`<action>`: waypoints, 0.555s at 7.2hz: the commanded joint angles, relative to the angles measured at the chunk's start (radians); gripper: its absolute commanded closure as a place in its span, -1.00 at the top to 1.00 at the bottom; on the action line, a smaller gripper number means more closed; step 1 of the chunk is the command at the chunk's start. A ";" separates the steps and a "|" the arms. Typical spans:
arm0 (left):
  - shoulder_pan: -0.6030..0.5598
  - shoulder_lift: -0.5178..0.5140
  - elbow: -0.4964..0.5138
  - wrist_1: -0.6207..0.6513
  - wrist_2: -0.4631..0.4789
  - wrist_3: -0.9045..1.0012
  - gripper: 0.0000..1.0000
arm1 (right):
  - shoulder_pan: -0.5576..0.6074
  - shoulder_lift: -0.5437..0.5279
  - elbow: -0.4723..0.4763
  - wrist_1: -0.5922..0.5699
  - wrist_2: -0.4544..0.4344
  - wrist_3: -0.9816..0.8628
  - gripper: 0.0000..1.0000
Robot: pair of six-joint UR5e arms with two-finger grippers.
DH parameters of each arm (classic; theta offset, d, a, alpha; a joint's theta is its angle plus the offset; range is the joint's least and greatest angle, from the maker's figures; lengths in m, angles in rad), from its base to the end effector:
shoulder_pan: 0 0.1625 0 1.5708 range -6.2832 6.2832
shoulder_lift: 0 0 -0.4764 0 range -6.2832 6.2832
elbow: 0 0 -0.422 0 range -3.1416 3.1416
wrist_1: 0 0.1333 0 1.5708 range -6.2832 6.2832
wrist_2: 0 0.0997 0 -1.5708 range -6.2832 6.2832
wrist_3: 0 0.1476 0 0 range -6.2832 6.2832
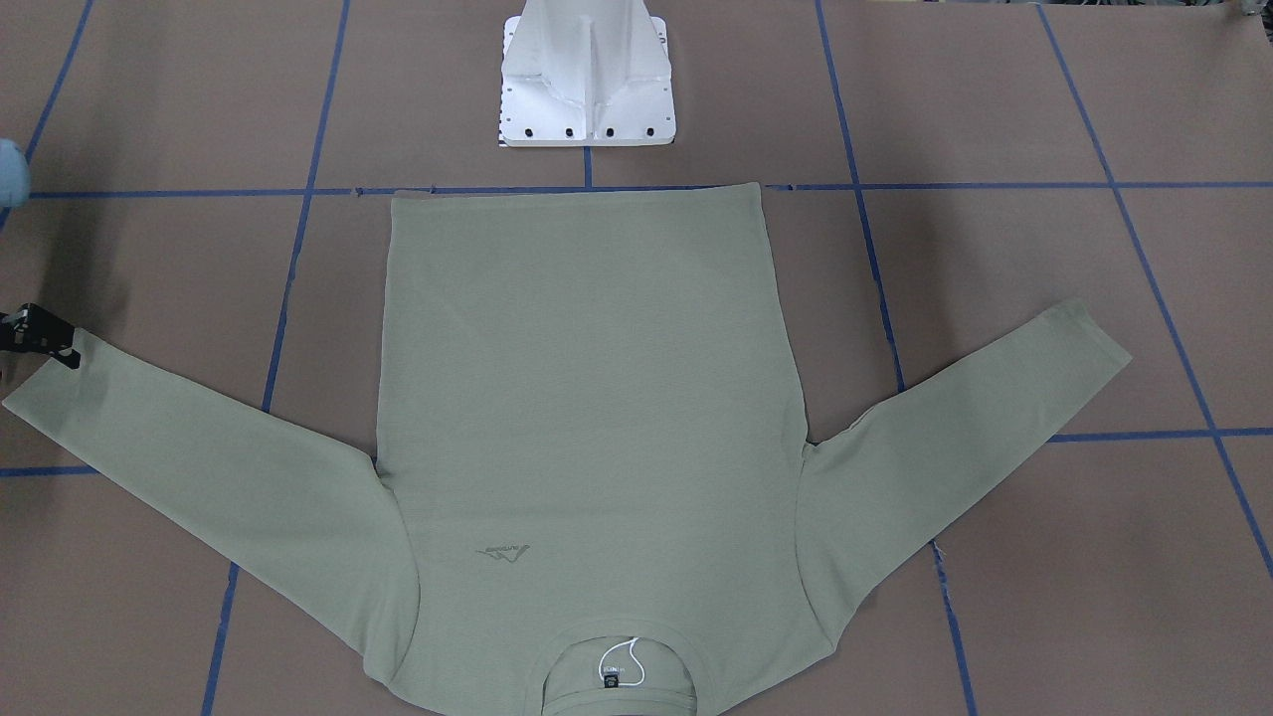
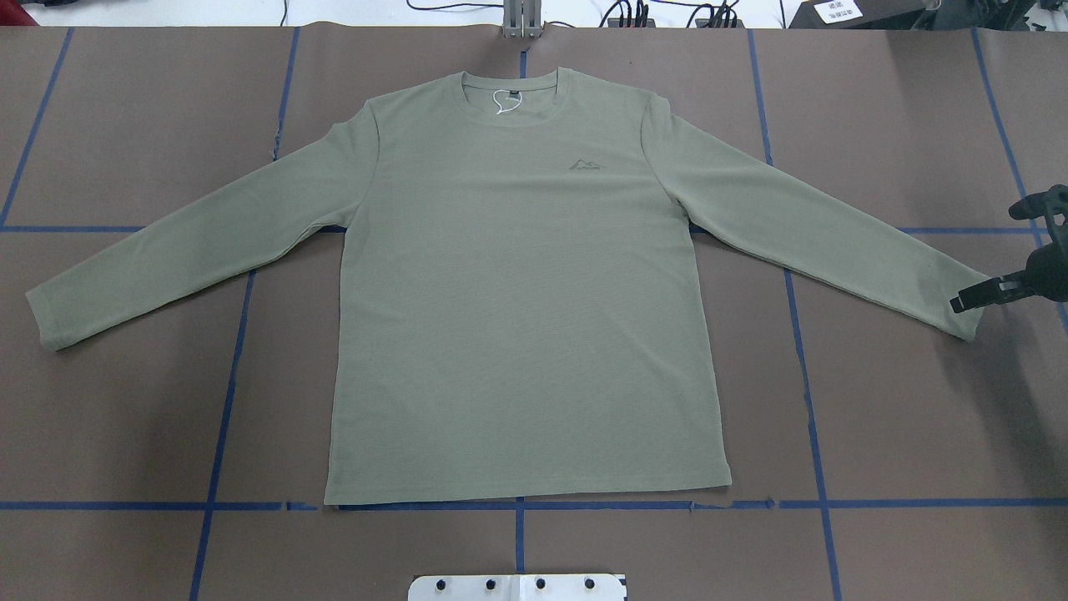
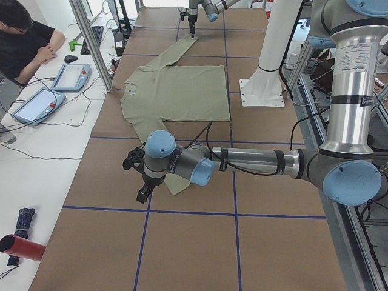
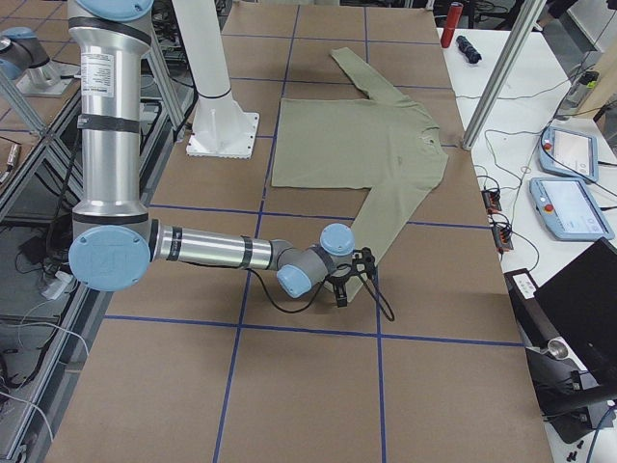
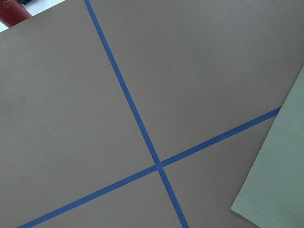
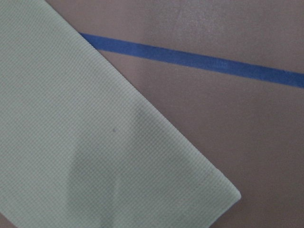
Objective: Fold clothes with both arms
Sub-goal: 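Lower the right gripper and grasp the sleeve cuff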
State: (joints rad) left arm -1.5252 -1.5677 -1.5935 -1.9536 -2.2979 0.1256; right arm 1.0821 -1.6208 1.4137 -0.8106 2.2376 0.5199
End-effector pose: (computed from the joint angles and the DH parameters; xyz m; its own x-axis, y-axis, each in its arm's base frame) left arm -0.0098 -0.5564 0.6930 0.7234 0.4069 -0.5577 -0.1336 0.8751 0.4652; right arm -0.2140 -0.4920 0.7714 0.6682 -0.1959 0.7177 0.0778 0.9778 0.1945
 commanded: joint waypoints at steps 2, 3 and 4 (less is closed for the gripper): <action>-0.001 0.000 0.012 -0.013 0.000 -0.001 1.00 | -0.005 -0.001 -0.001 -0.008 -0.001 0.000 0.82; 0.000 0.000 0.012 -0.013 0.000 0.000 1.00 | -0.005 -0.004 -0.001 -0.010 0.000 0.000 0.55; 0.000 0.000 0.012 -0.014 0.000 0.000 1.00 | -0.004 -0.002 -0.001 -0.009 0.000 0.000 0.03</action>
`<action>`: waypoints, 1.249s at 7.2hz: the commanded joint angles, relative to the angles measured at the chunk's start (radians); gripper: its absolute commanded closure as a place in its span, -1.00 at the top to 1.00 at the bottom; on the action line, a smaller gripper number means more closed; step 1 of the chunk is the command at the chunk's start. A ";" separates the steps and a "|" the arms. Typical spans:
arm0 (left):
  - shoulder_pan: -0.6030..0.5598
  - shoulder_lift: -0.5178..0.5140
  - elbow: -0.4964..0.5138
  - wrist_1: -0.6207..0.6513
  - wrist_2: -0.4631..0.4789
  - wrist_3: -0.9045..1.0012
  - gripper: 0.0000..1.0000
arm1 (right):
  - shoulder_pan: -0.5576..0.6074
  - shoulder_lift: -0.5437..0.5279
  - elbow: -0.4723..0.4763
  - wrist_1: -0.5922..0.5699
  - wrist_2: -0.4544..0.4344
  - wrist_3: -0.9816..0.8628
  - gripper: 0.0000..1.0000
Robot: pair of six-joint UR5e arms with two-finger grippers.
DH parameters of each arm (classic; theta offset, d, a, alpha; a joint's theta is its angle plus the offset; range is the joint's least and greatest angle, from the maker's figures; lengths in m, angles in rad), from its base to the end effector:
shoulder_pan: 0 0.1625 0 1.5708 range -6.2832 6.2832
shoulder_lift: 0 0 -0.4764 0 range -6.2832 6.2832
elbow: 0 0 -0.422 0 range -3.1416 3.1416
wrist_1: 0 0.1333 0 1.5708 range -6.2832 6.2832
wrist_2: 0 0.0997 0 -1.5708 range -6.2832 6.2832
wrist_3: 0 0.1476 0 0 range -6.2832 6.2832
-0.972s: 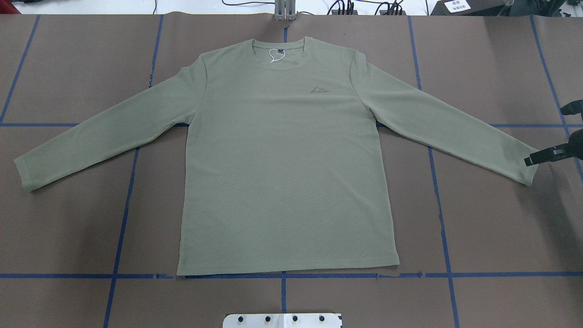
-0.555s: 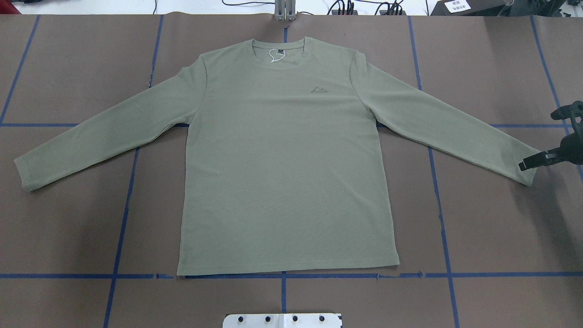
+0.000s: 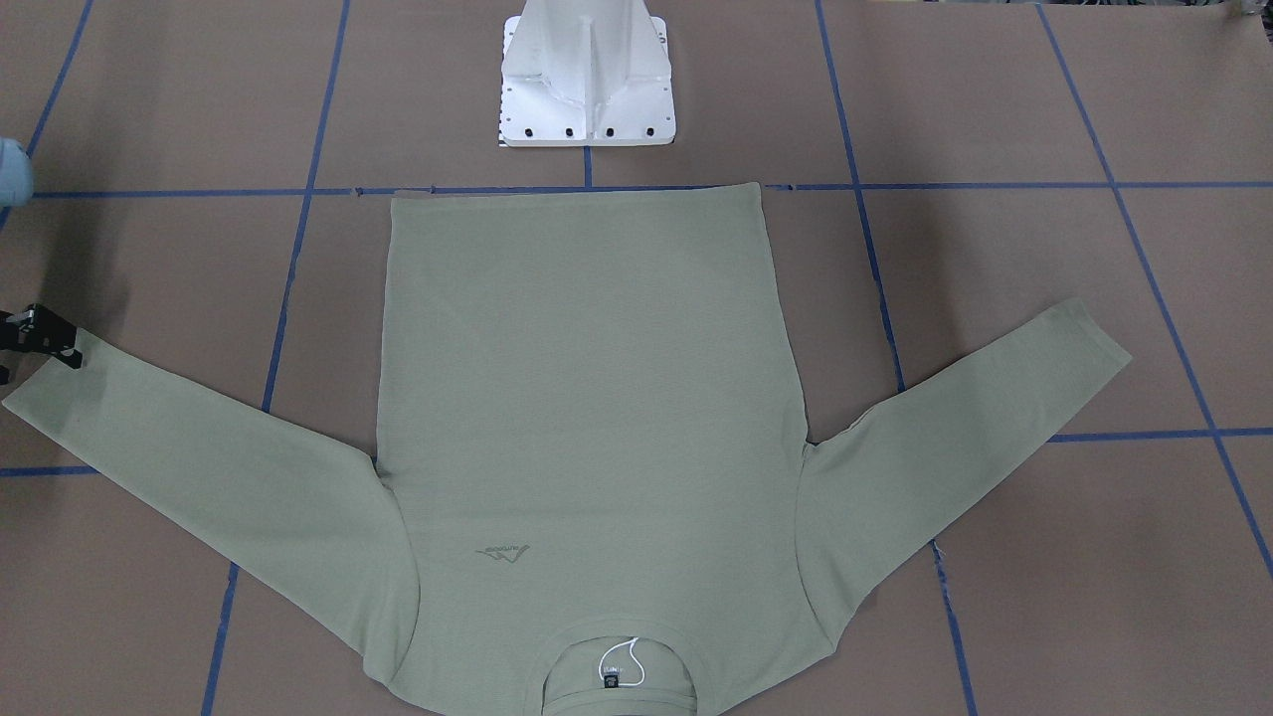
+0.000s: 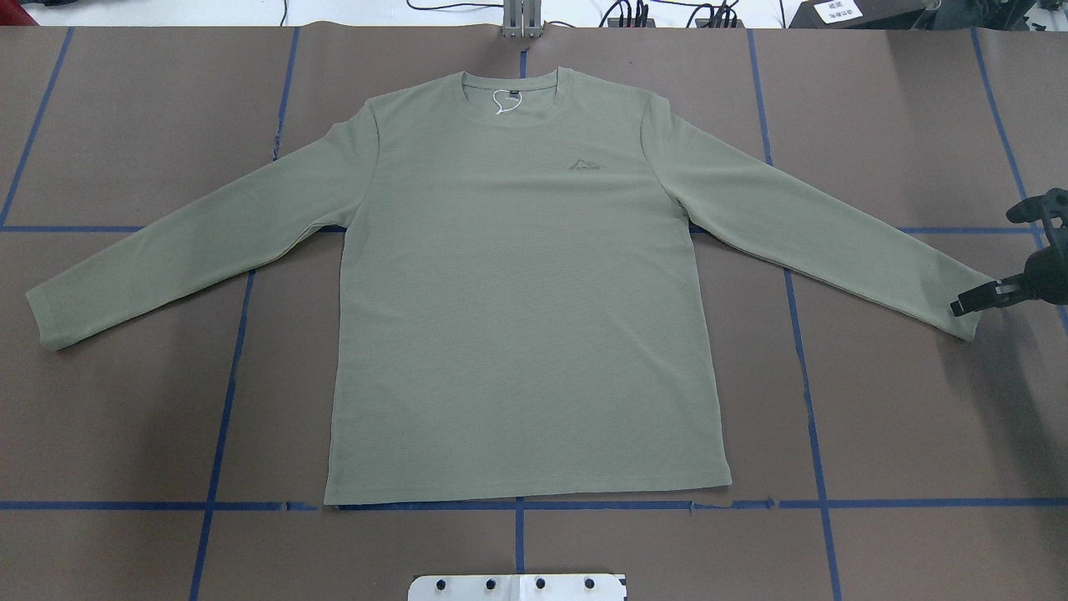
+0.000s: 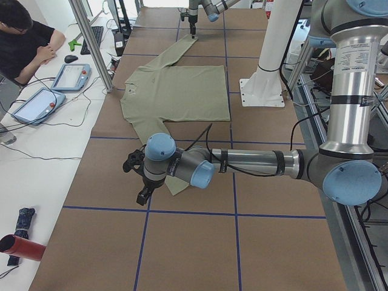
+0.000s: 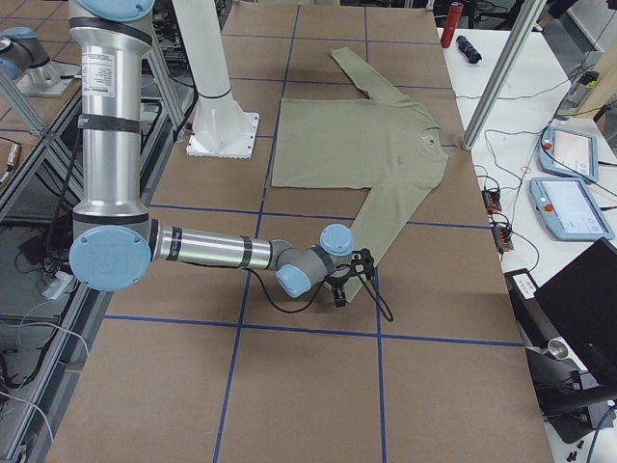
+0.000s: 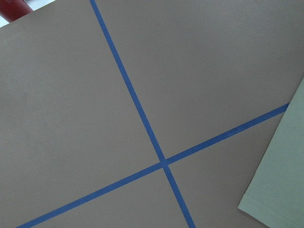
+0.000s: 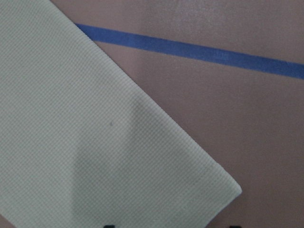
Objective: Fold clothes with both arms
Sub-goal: 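Lower the right gripper and grasp the sleeve cuff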
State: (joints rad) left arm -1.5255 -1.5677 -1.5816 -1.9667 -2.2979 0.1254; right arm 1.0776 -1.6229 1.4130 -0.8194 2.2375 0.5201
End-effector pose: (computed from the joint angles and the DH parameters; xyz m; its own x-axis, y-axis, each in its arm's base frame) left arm -0.0100 -0.5565 0.6979 0.7235 0.4072 -0.5574 -0.1332 0.8746 0.4661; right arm -0.2154 -0.4895 0.7742 0.6714 -0.1914 0.7160 0.0831 0.9794 0.1839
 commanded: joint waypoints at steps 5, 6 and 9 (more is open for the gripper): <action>-0.001 0.000 -0.009 -0.001 0.000 -0.003 1.00 | 0.004 -0.006 0.015 -0.001 0.013 -0.002 -1.00; -0.001 0.000 -0.011 -0.001 0.000 -0.004 1.00 | 0.007 -0.011 0.033 0.000 0.013 -0.002 -1.00; -0.001 0.000 -0.009 -0.001 0.000 -0.003 1.00 | 0.022 -0.014 0.067 -0.001 0.033 0.000 -1.00</action>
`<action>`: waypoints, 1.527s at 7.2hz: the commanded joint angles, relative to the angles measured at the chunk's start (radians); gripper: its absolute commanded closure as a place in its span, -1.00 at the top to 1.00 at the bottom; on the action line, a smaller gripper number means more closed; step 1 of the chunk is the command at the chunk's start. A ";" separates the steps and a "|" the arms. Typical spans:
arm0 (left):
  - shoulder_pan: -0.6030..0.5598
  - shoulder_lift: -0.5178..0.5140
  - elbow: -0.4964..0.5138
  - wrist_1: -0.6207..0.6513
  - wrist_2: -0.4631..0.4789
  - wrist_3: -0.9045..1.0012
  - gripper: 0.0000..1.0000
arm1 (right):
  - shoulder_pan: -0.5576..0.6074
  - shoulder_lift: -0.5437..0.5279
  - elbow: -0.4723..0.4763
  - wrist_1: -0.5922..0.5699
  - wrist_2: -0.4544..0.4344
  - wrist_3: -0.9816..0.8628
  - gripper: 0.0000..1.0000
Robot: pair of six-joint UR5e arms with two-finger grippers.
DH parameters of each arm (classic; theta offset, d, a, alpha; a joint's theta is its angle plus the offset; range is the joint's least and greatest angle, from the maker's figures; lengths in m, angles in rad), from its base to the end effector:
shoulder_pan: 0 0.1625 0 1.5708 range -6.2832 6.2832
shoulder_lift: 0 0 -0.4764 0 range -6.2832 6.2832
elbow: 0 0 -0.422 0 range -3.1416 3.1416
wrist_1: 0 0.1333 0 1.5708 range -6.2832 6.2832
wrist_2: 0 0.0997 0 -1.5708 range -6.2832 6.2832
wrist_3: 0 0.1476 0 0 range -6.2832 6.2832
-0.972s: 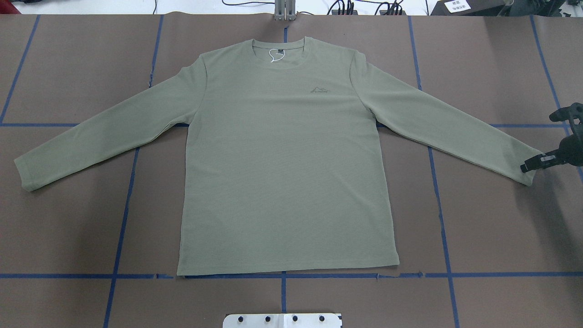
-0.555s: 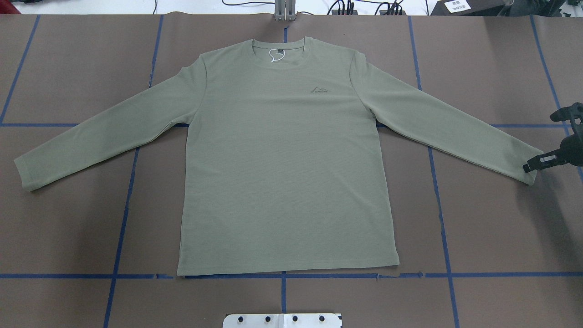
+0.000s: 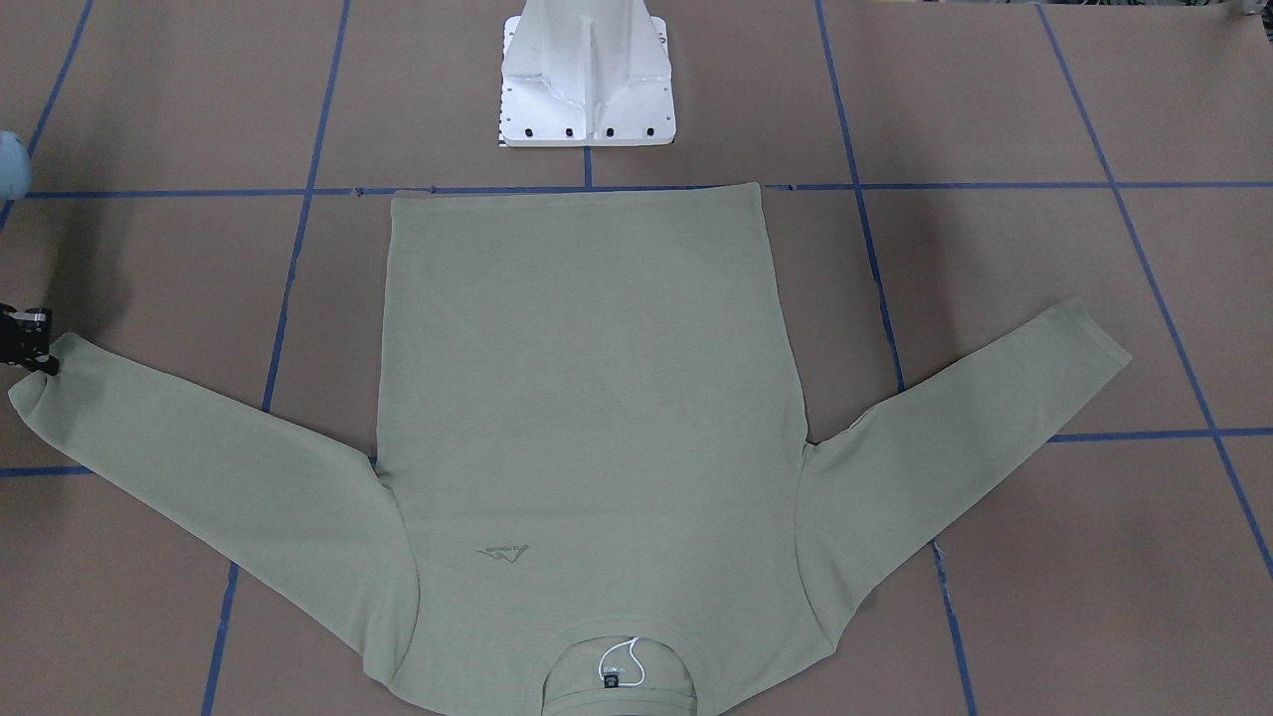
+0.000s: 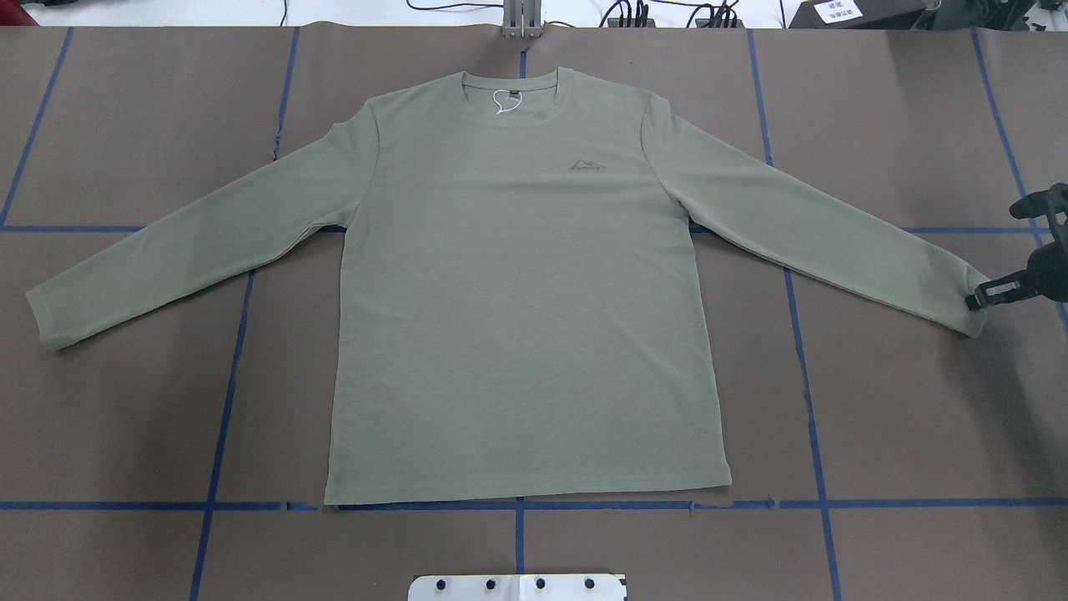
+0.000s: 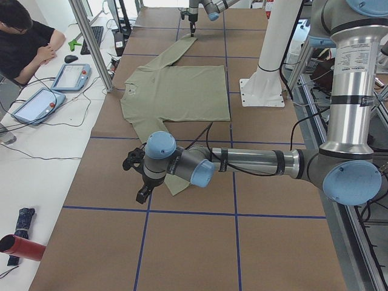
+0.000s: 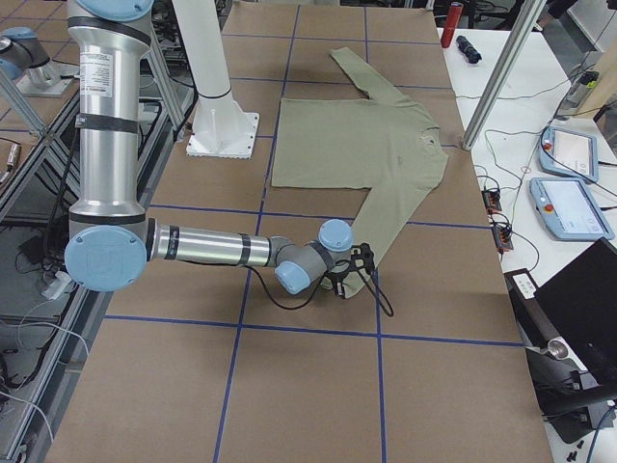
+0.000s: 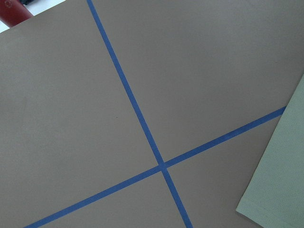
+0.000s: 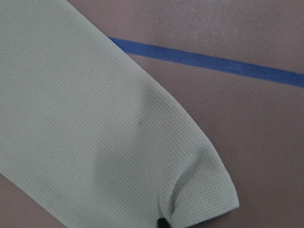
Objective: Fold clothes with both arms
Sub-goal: 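Lift the cuff and carry it across the shirt body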
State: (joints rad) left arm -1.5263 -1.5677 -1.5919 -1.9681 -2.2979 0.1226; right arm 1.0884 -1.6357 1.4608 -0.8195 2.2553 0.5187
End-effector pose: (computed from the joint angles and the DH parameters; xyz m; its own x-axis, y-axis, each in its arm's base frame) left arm -0.0104 -0.5572 0.6920 0.7239 0.4107 -0.5543 -0.1302 0.8704 0.4748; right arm -0.2107 -0.4886 0.7529 0.6500 -0.2090 0.7306 0.0768 0.9746 0.2105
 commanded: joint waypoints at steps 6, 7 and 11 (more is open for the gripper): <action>0.000 0.000 0.004 0.000 0.000 0.000 1.00 | 0.050 0.377 0.142 -0.412 0.233 0.118 -1.00; 0.000 0.000 0.004 0.000 0.000 0.000 1.00 | 0.021 0.469 0.139 -0.468 0.230 0.159 -1.00; 0.000 0.000 0.001 0.002 0.000 -0.001 1.00 | -0.114 0.884 -0.104 -0.472 0.111 0.306 -1.00</action>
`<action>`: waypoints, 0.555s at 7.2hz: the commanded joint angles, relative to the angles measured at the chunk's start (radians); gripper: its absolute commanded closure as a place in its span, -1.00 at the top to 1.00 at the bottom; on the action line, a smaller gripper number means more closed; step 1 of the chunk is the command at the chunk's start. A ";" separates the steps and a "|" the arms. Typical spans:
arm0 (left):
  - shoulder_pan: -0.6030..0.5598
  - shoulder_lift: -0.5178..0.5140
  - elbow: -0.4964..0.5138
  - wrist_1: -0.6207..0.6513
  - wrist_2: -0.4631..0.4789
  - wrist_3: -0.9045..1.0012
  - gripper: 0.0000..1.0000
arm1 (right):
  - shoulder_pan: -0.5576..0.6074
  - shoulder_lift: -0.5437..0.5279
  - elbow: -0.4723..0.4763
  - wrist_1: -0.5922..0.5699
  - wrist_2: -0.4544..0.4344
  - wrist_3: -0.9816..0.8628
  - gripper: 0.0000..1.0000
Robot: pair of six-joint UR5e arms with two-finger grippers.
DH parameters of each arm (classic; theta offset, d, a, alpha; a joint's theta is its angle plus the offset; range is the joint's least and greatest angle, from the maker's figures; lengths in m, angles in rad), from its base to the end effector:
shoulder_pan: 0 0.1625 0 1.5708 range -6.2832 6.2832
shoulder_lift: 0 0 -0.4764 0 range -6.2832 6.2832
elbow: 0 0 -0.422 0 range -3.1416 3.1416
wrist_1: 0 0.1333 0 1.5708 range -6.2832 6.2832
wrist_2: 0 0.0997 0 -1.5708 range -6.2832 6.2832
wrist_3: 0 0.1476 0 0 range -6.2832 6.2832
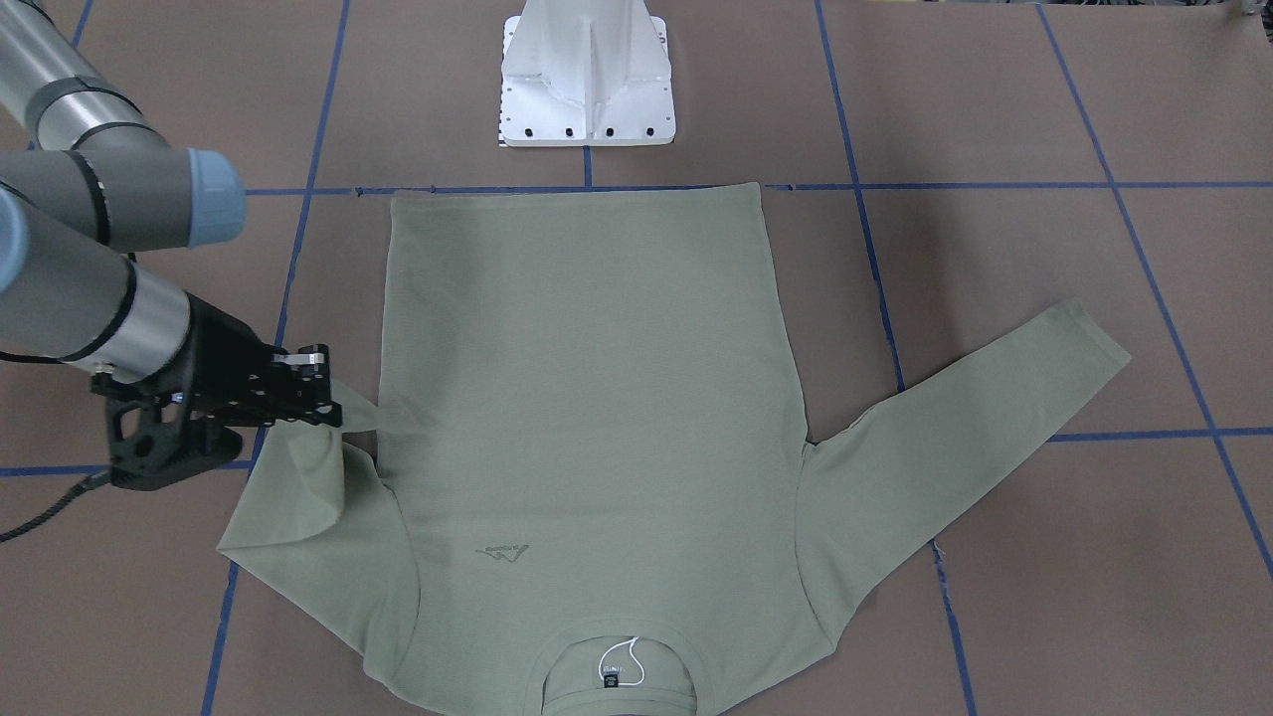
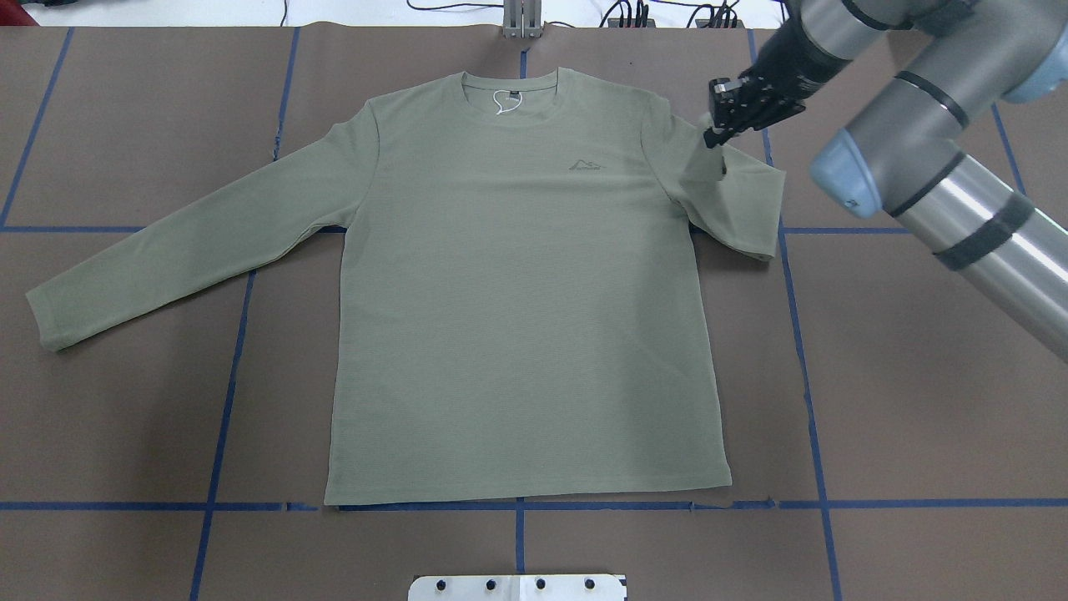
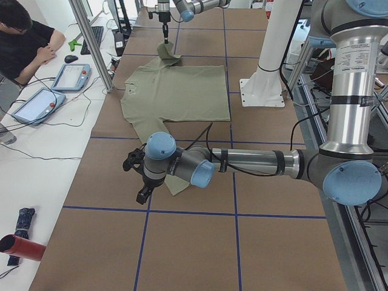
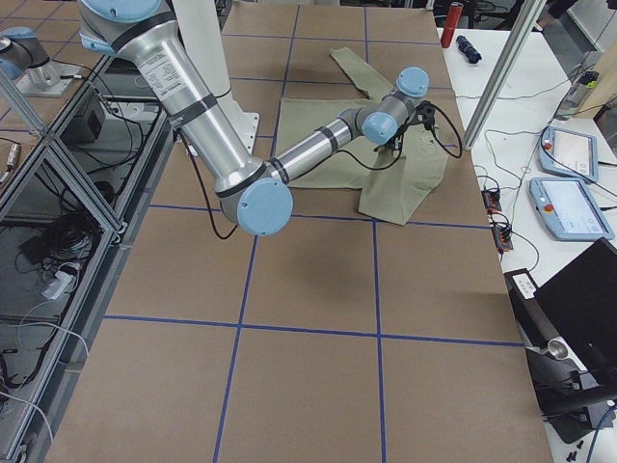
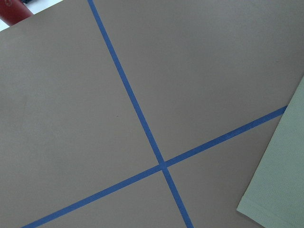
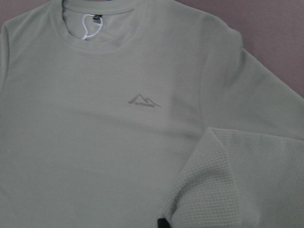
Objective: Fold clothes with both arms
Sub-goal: 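Lift the cuff and carry it across the shirt body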
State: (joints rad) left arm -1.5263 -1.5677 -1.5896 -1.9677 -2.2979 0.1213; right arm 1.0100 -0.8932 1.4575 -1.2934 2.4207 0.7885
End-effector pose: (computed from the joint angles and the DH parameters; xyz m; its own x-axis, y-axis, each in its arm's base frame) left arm -0.0104 -0.5570 0.6933 0.7242 0.4081 -0.5559 -0.1293 0.8722 0.4717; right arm -0.4035 -0.6846 0.2985 0.4353 -0.1817 0.8818 0.0647 0.9832 0.1707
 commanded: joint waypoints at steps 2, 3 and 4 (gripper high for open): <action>0.000 0.002 0.000 0.001 0.000 0.000 1.00 | -0.071 0.323 -0.236 0.009 -0.113 0.043 -1.00; 0.000 0.003 0.002 0.001 0.000 -0.002 1.00 | -0.088 0.385 -0.256 0.011 -0.168 0.046 -1.00; -0.002 0.003 0.002 0.001 0.000 -0.002 1.00 | -0.117 0.423 -0.265 0.011 -0.190 0.061 -1.00</action>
State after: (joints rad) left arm -1.5265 -1.5653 -1.5883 -1.9666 -2.2979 0.1202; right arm 0.9242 -0.5358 1.2174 -1.2836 2.2719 0.8363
